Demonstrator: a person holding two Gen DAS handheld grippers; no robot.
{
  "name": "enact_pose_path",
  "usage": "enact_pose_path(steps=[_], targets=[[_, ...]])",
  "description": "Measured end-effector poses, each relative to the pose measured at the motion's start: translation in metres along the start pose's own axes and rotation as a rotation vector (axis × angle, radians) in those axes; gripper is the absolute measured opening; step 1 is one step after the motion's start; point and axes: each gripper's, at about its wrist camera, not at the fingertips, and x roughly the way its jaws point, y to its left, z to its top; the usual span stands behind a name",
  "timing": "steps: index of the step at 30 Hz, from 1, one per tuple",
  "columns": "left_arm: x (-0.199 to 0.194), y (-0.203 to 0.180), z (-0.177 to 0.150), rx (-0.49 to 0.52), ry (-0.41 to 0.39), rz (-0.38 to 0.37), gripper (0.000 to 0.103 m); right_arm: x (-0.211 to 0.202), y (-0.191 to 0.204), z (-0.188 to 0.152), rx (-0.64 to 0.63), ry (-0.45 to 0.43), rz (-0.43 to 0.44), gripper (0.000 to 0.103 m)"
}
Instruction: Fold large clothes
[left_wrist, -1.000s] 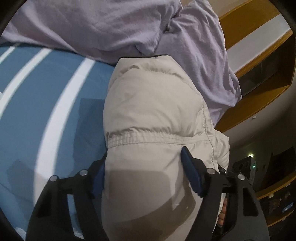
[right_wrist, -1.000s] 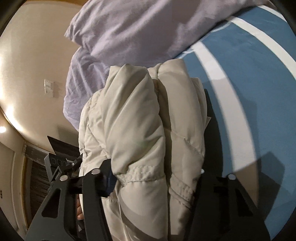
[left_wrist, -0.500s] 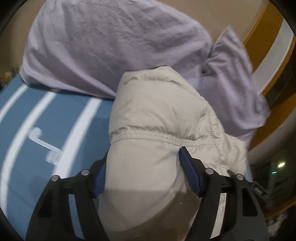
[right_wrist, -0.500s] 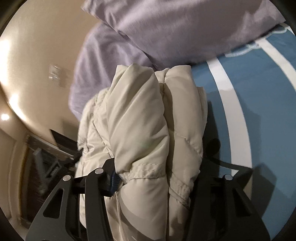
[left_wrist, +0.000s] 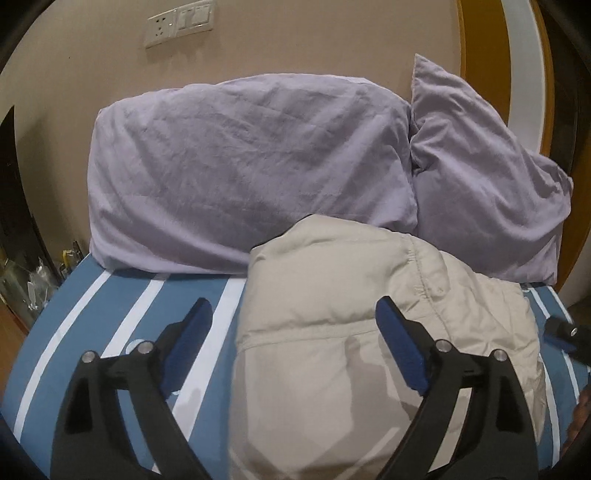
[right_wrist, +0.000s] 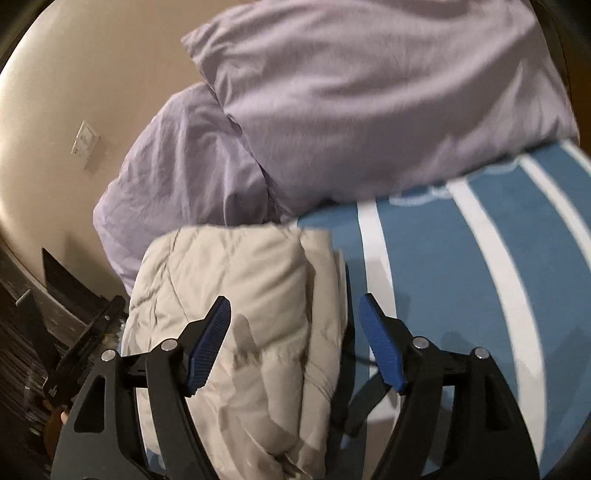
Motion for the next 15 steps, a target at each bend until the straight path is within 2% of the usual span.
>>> enact_pose_path(steps=[2, 4, 7, 9, 11, 13, 15], targets=[[0.009, -0.009, 0.0, 0.016, 0.025, 0.009, 0.09, 0.001, 0.017, 0.007, -0.045, -0.025, -0.006, 0.072], [0.02, -0.016, -0.006, 0.041, 0.069, 0.015, 0.09, 0.006, 0.035, 0.011, -0.089, -0.048, -0.017, 0.064], [0.026, -0.023, -0.014, 0.06, 0.063, 0.02, 0.09, 0.018, 0.055, 0.014, -0.137, -0.068, -0.039, 0.056], [0.029, -0.025, -0.015, 0.066, 0.069, 0.01, 0.09, 0.03, 0.067, 0.013, -0.168, -0.08, -0.061, 0.055], [0.031, -0.025, -0.016, 0.072, 0.072, 0.004, 0.09, 0.039, 0.074, 0.009, -0.195, -0.09, -0.091, 0.055], [0.034, -0.022, -0.019, 0.065, 0.073, -0.012, 0.09, 0.053, 0.076, 0.004, -0.234, -0.107, -0.167, 0.055], [0.036, -0.018, -0.022, 0.048, 0.068, -0.042, 0.09, 0.068, 0.07, -0.003, -0.246, -0.086, -0.221, 0.054]])
